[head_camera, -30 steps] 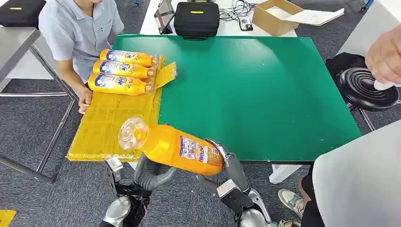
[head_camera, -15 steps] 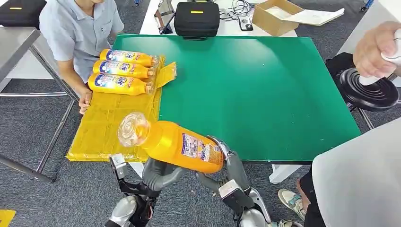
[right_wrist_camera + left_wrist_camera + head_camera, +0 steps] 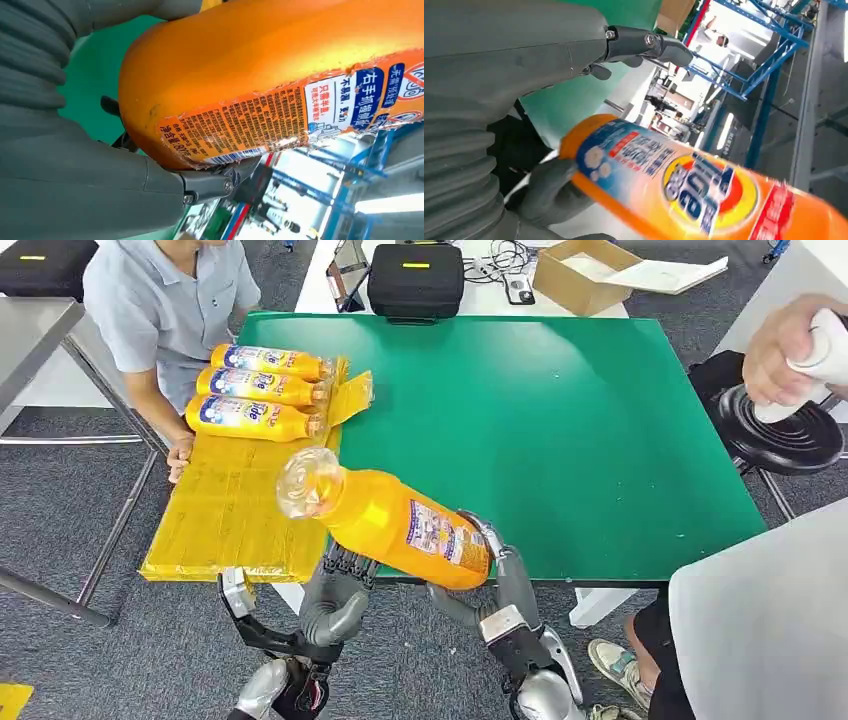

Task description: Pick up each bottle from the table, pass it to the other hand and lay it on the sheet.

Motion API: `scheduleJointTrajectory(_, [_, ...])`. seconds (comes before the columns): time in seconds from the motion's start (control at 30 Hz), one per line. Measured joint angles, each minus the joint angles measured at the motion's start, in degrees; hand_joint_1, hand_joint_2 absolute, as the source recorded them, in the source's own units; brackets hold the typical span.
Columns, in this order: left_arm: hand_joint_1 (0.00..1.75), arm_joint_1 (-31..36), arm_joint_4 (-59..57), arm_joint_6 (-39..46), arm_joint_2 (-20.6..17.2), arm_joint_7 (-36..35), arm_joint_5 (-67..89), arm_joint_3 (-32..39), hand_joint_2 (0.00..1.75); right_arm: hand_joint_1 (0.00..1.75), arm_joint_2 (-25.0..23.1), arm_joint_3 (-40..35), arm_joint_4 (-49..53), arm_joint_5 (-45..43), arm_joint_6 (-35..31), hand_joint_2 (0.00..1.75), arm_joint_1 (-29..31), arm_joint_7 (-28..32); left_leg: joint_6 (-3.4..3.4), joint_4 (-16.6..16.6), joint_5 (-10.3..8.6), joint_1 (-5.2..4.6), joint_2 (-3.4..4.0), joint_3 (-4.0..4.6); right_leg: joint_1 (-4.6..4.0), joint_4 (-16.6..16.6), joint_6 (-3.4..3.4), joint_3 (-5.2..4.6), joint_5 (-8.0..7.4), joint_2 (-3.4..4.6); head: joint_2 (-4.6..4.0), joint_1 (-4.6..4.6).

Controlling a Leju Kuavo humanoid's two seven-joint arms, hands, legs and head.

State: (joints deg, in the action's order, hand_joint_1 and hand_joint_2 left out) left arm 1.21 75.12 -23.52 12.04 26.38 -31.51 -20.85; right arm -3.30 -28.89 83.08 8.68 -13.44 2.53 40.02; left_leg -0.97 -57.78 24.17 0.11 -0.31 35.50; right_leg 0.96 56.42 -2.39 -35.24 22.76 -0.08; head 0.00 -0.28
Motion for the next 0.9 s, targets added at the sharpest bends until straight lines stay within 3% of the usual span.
scheduleJointTrajectory(0.47, [0.0,-0.35,0.0,1.16,0.02,3.3,5.74,0.13,1.75,1.75,-0.33,5.95,-1.07,-0.44,-0.31,1.75,-0.32,0.0,0.0,0.0,0.0,0.0,-0.01,0.0,0.0,0.0,0.0,0.01,0.0,0.0,0.0,0.0])
scheduleJointTrajectory(0.9, [0.0,-0.71,0.02,1.2,0.02,4.7,9.86,-0.07,1.75,1.69,-3.61,8.7,-10.82,5.2,5.66,1.75,0.89,-2.03,0.0,0.01,0.0,0.0,-0.01,0.0,0.0,0.01,-0.01,0.01,0.0,0.0,0.0,0.02])
